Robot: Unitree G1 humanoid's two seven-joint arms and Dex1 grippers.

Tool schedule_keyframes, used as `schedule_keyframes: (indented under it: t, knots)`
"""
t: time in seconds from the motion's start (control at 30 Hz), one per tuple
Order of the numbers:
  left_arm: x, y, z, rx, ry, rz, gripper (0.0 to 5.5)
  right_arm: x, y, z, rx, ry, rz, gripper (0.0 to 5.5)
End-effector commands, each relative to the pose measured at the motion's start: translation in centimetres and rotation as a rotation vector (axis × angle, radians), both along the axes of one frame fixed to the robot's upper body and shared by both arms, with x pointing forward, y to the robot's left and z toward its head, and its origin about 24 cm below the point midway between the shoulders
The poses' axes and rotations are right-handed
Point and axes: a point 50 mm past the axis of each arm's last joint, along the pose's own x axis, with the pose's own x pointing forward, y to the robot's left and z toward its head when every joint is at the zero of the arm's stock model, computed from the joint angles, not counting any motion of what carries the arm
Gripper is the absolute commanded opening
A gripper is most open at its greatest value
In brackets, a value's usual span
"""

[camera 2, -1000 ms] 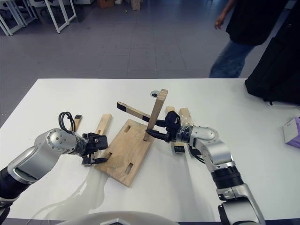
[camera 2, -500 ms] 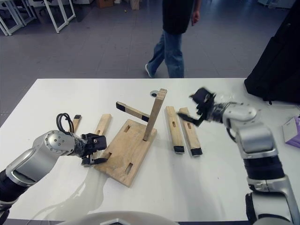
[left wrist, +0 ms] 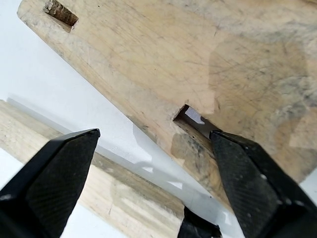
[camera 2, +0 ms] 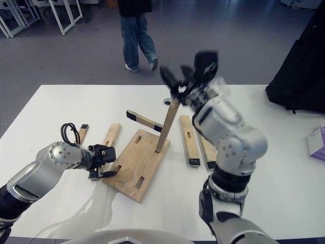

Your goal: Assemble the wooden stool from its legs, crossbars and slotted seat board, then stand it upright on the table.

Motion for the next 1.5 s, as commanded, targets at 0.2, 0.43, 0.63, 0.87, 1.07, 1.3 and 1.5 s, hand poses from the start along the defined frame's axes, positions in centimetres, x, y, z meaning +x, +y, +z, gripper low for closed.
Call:
schedule_keyframes:
  t: [0.2,0.43,0.63,0.87,1.07,1.3,1.5]
  knots:
    - [-0.6,0.1,-1.3,0.014,0.060,0.031,4.12,0.9,-1.9,2.6,0.092,-0.088,-0.103,3.43]
    - [-0.7,-0.1,-0.6,-0.020,0.048,0.058,4.12,-0.2,-7.4,4.2,-0.003,-0.146,-0.361,3.43]
    - [0.9,0.3,3.9,-0.115,-0.046,0.098,4.12,-5.9,-10.0,-10.1,-0.252,0.367,-0.454,3.43]
    - [1.8,1.6,6.0,-0.127,-0.101,0.153,4.12,-7.9,-10.5,-15.7,-0.313,0.562,-0.361,3.43]
    - [1.7,2.4,5.2,-0.083,-0.092,0.173,4.12,-7.6,-11.4,-17.6,-0.380,0.625,-0.326,4.59]
    - [1.6,2.4,1.8,0.018,-0.060,0.146,4.12,-6.3,-10.8,-19.2,-0.383,0.647,-0.259,3.89]
    - [1.1,2.5,-0.3,0.114,-0.040,0.074,4.12,-5.6,-10.4,-18.6,-0.355,0.619,-0.252,2.79]
